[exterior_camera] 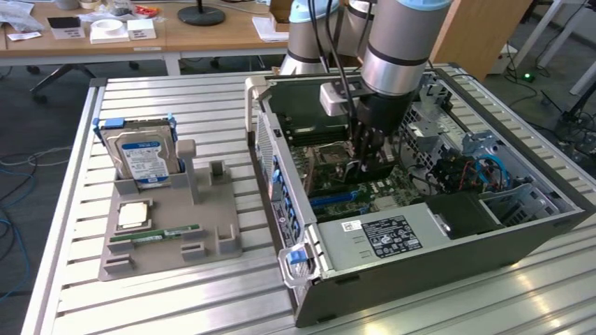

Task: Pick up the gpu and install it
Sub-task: 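Insert the gpu into the slot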

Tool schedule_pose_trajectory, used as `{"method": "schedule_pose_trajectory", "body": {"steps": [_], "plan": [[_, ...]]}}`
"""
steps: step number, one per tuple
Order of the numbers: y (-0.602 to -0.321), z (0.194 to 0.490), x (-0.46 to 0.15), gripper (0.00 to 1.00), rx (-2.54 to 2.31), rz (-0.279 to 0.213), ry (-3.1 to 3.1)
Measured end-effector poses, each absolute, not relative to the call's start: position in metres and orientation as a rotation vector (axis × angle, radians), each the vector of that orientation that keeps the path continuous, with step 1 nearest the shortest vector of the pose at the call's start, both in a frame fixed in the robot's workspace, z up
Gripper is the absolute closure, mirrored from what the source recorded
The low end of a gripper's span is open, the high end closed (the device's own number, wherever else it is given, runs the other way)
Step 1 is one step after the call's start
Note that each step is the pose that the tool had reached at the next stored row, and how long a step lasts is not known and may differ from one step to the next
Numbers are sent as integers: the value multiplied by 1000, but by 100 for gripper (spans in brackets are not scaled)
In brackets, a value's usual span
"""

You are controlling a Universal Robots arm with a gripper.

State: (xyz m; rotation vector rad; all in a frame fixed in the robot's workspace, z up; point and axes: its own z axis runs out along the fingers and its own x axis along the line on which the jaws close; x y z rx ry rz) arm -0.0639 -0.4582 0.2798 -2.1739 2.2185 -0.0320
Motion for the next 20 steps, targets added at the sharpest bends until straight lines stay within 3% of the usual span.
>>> {"method": "schedule_pose_trajectory", "body": {"steps": [20], "plan": [[-458,270,-74,74,-2174,-32,2219]]}}
